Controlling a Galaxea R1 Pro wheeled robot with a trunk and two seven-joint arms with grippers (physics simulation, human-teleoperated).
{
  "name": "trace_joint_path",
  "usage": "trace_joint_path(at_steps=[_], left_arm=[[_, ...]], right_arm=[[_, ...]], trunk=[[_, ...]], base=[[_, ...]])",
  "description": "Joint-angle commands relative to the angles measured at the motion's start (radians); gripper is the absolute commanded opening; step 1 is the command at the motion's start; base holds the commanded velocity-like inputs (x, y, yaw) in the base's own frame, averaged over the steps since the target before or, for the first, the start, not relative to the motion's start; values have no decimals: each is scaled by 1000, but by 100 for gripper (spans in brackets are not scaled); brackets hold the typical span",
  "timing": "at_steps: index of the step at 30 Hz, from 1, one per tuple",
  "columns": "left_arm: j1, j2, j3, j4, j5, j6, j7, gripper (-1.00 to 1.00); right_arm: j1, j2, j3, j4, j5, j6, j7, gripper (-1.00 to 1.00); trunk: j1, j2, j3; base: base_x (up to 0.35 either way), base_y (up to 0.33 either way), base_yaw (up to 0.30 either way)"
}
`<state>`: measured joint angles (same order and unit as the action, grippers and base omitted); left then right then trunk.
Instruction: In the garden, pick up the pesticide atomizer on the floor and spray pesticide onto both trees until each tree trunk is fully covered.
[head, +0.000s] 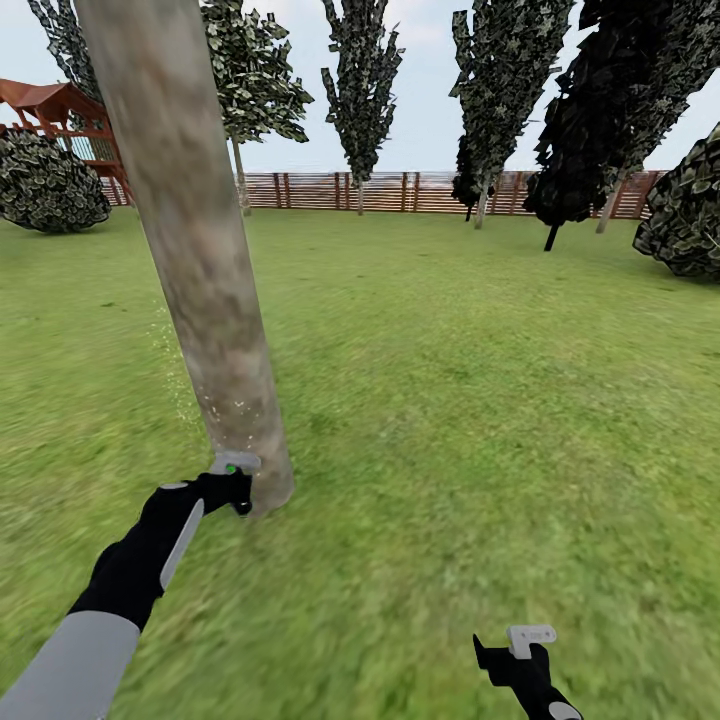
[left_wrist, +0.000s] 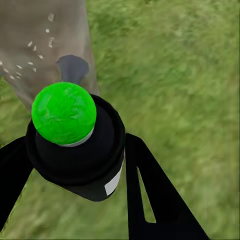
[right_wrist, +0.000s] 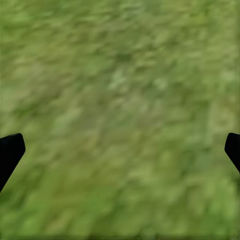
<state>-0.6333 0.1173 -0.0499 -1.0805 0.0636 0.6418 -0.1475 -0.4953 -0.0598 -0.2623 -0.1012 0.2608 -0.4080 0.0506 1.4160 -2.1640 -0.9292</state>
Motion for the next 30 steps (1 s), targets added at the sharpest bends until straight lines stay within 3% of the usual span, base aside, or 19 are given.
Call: trace_joint_path(at_steps=[1, 3, 4, 7, 9, 11, 13, 14, 15, 18, 19, 24, 27, 30], left_arm=[[-1, 2, 7, -4, 1, 0, -1, -100], [-4, 11, 58, -19, 2, 1, -4, -100], [-6, 26, 119, -36, 3, 2, -6, -100], [-5, 52, 168, -50, 4, 16, -7, -100], [-4, 55, 173, -53, 1, 21, -7, -100], [-4, 49, 149, -69, -1, 27, -7, -100], [-5, 44, 96, -100, -1, 54, -7, -100], [-5, 41, 45, -131, 3, 78, -7, -100], [-6, 36, 17, -156, 4, 90, -6, -100], [-6, 24, -7, -200, 5, 102, -6, -100], [-6, 32, 4, -207, 5, 104, -6, -100], [-14, 53, 130, -212, 5, 110, -8, -100], [-20, 89, 146, -213, 7, 117, -9, -100], [-20, 89, 140, -245, 7, 126, -9, -100]], right_arm=[[0, 0, 0, 0, 0, 0, 0, 100], [0, 0, 0, 0, 0, 0, 0, 100], [0, 0, 0, 0, 0, 0, 0, 100], [0, 0, 0, 1, 0, 0, 0, 100], [0, 0, 0, 1, 0, 0, 0, 100], [0, 0, 0, 1, 0, 1, 0, 100], [0, 0, 0, 1, 0, 1, 0, 100], [0, 0, 0, 2, 0, 1, 0, 100], [0, 0, 0, 2, 0, 1, 0, 100], [0, 0, 0, 2, 0, 0, 0, 100], [0, 0, 0, 2, 0, 1, 0, 100], [0, 0, 0, 11, 0, 1, 0, 100], [0, 0, 0, 12, 0, 1, 0, 100], [0, 0, 0, 12, 0, 1, 0, 100]], trunk=[[0, 0, 0], [0, 0, 0], [0, 0, 0], [0, 0, 0], [0, 0, 0], [0, 0, 0], [0, 0, 0], [0, 0, 0], [0, 0, 0], [0, 0, 0], [0, 0, 0], [0, 0, 0], [0, 0, 0], [0, 0, 0]], base=[[0, 0, 0], [0, 0, 0], [0, 0, 0], [0, 0, 0], [0, 0, 0], [0, 0, 0], [0, 0, 0], [0, 0, 0], [0, 0, 0], [0, 0, 0], [0, 0, 0], [0, 0, 0], [0, 0, 0], [0, 0, 0]])
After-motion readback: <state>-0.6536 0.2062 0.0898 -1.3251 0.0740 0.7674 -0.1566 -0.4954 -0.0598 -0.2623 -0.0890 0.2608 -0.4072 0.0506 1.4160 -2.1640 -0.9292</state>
